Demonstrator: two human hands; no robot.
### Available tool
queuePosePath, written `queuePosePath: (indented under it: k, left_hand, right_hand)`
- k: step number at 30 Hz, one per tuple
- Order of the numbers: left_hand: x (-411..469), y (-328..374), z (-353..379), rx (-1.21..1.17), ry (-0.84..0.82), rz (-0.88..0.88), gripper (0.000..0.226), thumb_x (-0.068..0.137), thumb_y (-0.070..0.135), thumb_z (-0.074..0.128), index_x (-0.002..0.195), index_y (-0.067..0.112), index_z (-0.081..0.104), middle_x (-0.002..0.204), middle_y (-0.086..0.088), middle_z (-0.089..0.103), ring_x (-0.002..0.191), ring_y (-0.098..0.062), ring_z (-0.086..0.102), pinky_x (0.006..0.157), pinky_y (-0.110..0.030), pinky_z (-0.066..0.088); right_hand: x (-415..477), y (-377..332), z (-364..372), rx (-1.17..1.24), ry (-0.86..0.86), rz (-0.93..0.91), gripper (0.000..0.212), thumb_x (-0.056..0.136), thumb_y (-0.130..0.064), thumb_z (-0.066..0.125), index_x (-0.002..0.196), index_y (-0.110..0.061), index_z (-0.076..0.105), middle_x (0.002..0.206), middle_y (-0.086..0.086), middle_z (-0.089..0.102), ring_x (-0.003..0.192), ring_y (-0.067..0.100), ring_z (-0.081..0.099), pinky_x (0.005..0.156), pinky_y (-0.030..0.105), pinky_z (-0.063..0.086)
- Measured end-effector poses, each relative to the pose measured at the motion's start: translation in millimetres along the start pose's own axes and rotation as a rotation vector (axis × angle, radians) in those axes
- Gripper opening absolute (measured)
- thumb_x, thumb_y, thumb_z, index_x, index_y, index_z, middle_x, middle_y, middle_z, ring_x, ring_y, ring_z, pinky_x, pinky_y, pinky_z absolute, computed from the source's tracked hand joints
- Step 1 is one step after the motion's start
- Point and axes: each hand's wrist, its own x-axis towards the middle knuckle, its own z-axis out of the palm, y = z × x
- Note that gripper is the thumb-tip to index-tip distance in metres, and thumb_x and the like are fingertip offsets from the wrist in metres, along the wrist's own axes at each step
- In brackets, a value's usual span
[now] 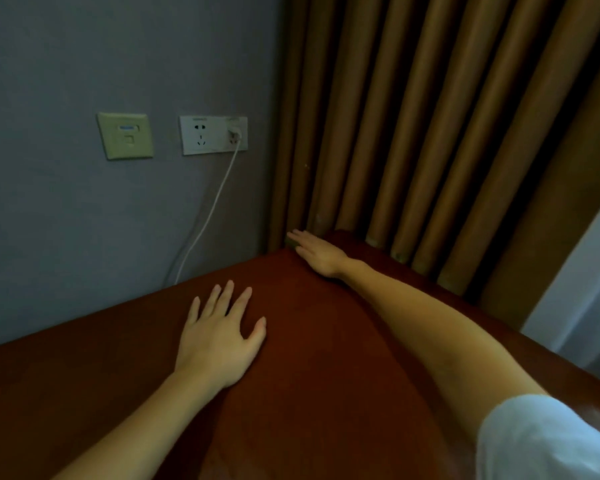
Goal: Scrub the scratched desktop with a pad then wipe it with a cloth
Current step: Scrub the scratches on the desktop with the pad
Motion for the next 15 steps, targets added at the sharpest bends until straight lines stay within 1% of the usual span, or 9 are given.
queuePosePath:
  k: [2, 3, 5, 8, 11, 13, 15]
  left_hand:
    - [0, 0, -1, 0.004, -0.008, 0.001, 0.065, 0.095, 0.062, 0.016, 0.152, 0.034, 0.003, 0.161, 0.005, -0.005, 0.147, -0.011, -0.007, 0.120, -0.037, -0.005]
    - [0, -1, -1, 0.009, -0.014, 0.001, 0.065, 0.095, 0.061, 0.016, 0.152, 0.034, 0.003, 0.161, 0.005, -0.004, 0.147, -0.012, -0.007, 0.120, -0.037, -0.004]
    - [-1, -1, -2, 0.004, -0.027, 0.005, 0.065, 0.095, 0.060, 0.017, 0.153, 0.033, 0.005, 0.161, 0.004, -0.002, 0.147, -0.012, -0.005, 0.120, -0.037, -0.004]
    - [-7, 1, -5, -0.054, -0.001, 0.015, 0.062, 0.098, 0.054, 0.023, 0.153, 0.027, 0.015, 0.161, -0.001, 0.007, 0.148, -0.015, 0.003, 0.121, -0.035, 0.001]
    - [-26, 8, -10, -0.077, 0.065, 0.018, 0.053, 0.101, 0.036, 0.028, 0.150, 0.017, 0.027, 0.158, -0.006, 0.020, 0.147, -0.019, 0.014, 0.121, -0.033, 0.009]
    - [-46, 17, -13, -0.064, 0.061, 0.043, 0.050, 0.103, 0.029, 0.027, 0.150, 0.015, 0.025, 0.158, -0.007, 0.020, 0.147, -0.019, 0.014, 0.121, -0.033, 0.008]
    - [-69, 32, -16, -0.069, 0.025, 0.089, 0.050, 0.103, 0.026, 0.027, 0.151, 0.017, 0.021, 0.159, -0.006, 0.015, 0.147, -0.018, 0.010, 0.121, -0.032, 0.006]
  right_hand:
    - [-23, -1, 2, 0.008, -0.028, -0.088, 0.048, 0.105, -0.033, 0.022, 0.152, -0.025, 0.013, 0.160, -0.001, 0.007, 0.147, 0.014, 0.002, 0.115, 0.025, 0.000]
    - [-36, 0, 3, 0.004, -0.033, -0.101, 0.048, 0.105, -0.032, 0.022, 0.152, -0.025, 0.013, 0.160, -0.001, 0.007, 0.147, 0.014, 0.002, 0.115, 0.025, 0.000]
    - [-62, 5, 2, -0.004, -0.013, -0.048, 0.049, 0.105, -0.032, 0.021, 0.152, -0.023, 0.011, 0.160, 0.002, 0.005, 0.147, 0.016, 0.002, 0.116, 0.027, 0.000]
    - [-101, 8, 4, -0.060, 0.070, 0.159, 0.053, 0.105, -0.033, 0.020, 0.153, -0.017, 0.006, 0.160, 0.007, 0.001, 0.148, 0.021, 0.000, 0.117, 0.029, 0.001]
    - [-143, 6, 11, -0.104, 0.138, 0.408, 0.057, 0.104, -0.035, 0.017, 0.152, -0.011, 0.000, 0.160, 0.012, -0.004, 0.148, 0.026, -0.002, 0.120, 0.035, 0.004]
    - [-172, 6, 15, -0.096, 0.173, 0.555, 0.060, 0.103, -0.037, 0.015, 0.152, -0.008, -0.004, 0.159, 0.013, -0.009, 0.147, 0.026, -0.006, 0.120, 0.036, 0.002]
    - [-203, 2, 19, -0.075, 0.210, 0.675, 0.064, 0.102, -0.040, 0.014, 0.151, -0.004, -0.006, 0.158, 0.016, -0.012, 0.147, 0.027, -0.009, 0.120, 0.038, -0.001]
